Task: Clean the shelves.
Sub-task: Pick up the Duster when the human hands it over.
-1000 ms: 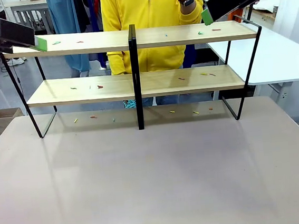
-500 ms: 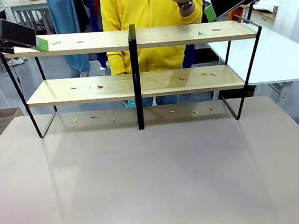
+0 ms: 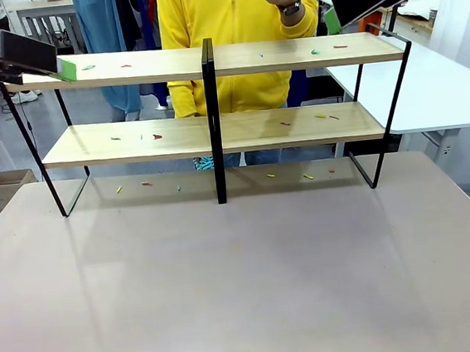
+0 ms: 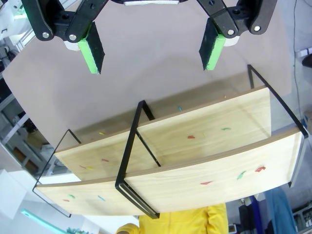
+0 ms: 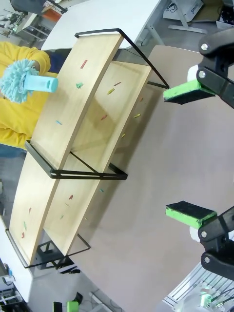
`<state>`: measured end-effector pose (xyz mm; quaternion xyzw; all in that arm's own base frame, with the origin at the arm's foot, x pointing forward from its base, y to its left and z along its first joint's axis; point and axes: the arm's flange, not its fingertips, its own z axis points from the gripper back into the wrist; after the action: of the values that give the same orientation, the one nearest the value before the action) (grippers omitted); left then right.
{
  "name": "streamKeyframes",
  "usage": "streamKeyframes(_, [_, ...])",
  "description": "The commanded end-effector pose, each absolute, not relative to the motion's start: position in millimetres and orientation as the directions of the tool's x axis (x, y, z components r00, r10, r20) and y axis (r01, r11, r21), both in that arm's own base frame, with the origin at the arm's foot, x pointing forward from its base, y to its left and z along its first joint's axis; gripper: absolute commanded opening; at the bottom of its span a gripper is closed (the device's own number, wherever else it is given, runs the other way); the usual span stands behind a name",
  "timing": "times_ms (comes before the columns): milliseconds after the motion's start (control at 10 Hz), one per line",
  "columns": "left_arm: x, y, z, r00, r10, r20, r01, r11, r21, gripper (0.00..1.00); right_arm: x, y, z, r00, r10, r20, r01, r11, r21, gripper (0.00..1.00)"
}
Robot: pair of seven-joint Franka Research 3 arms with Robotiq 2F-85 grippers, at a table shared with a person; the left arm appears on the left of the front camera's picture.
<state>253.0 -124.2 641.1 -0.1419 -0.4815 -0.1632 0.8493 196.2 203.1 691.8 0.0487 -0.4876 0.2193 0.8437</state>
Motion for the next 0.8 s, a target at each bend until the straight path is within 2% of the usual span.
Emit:
streamKeyframes(0, [253, -124, 641, 0.483, -0.139, 0.864, 0.413, 0.907, -0.085, 1.00, 196, 202, 692, 0.427, 0.323, 0.844, -0.423, 0.897, -0.129, 1.00])
streamKeyframes(300, [253, -124, 641, 0.483, -0.139, 0.864, 0.413, 0.907, -0.085, 1.00, 196, 204, 692, 0.427, 0.324, 0.844, -0.420, 0.898, -0.132, 1.00])
streamKeyframes(400, [253, -124, 641, 0.483, -0.139, 0.864, 0.413, 0.907, -0.085, 1.00, 228, 169, 716, 0.573, 0.146, 0.807, -0.453, 0.877, 0.162, 1.00])
streamKeyframes(500, [253, -124, 641, 0.483, -0.139, 0.864, 0.413, 0.907, -0.085, 1.00, 259, 130, 725, 0.745, -0.123, 0.655, -0.281, 0.833, 0.476, 1.00])
streamKeyframes(600, [253, -124, 641, 0.483, -0.139, 0.864, 0.413, 0.907, -0.085, 1.00, 295, 86, 733, 0.841, -0.221, 0.493, -0.229, 0.680, 0.696, 1.00])
streamKeyframes(700, [253, -124, 641, 0.483, -0.139, 0.864, 0.413, 0.907, -0.085, 1.00, 314, 54, 725, 0.853, -0.359, 0.378, -0.102, 0.596, 0.796, 1.00])
